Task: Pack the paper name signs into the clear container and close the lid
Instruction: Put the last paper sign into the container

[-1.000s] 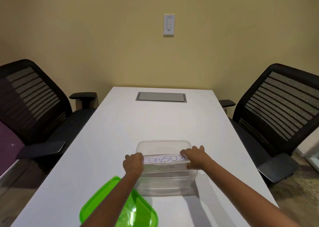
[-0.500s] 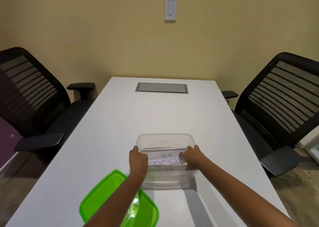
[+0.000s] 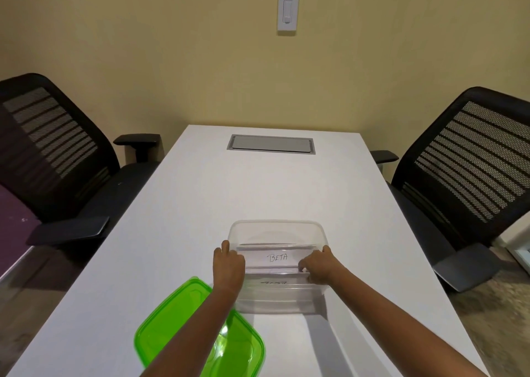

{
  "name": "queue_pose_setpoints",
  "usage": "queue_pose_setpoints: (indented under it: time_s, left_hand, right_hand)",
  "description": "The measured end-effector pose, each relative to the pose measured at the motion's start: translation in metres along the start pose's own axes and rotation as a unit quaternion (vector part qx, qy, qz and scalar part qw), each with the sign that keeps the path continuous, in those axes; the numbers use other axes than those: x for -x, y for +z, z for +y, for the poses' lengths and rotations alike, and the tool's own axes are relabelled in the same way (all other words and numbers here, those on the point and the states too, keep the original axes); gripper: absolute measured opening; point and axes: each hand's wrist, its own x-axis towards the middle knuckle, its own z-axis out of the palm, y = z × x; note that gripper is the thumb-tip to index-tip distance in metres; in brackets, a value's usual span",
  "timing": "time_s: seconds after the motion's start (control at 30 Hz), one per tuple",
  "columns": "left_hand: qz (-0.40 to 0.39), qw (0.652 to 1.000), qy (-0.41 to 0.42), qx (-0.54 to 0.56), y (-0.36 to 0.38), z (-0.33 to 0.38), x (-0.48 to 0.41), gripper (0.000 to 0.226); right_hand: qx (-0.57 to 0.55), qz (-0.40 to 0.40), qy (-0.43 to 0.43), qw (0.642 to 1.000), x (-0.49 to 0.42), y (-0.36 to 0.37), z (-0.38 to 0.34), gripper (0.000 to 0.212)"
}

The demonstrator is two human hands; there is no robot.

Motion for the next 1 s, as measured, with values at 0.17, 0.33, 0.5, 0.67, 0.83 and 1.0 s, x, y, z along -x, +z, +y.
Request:
queue_pose_setpoints:
  time_s: [0.17, 0.33, 0.5, 0.67, 0.83, 1.0]
  left_hand:
    - [-0.023, 0.999, 0.012, 0.021, -0.003, 0.0, 0.003, 0.036]
    - [0.031, 0.997, 0.006, 0.069, 0.006, -0.009, 0.007, 0.041]
    - [0.06, 0.99, -0.059, 0.115, 0.006, -0.013, 0.028, 0.05]
    - [0.003, 0.975, -0.15, 0.163, 0.018, -0.019, 0.055, 0.053]
    - [-0.032, 0.967, -0.199, 0.155, 0.03, -0.024, 0.085, 0.056]
    - [-0.146, 0.948, -0.239, 0.154, 0.048, -0.023, 0.116, 0.059]
  right_hand:
    - [-0.024, 0.02, 0.006, 0.999, 0.003, 0.002, -0.001, 0.035]
    - [-0.122, 0.086, 0.024, 0.989, 0.011, 0.0, -0.004, 0.032]
    - [-0.31, 0.242, 0.061, 0.917, 0.03, -0.003, -0.019, 0.027]
    - [-0.4, 0.381, 0.054, 0.832, 0.057, 0.001, -0.057, 0.02]
    - [-0.348, 0.406, -0.027, 0.844, 0.076, 0.017, -0.099, 0.02]
    - [-0.354, 0.236, -0.027, 0.905, 0.073, 0.046, -0.131, 0.028]
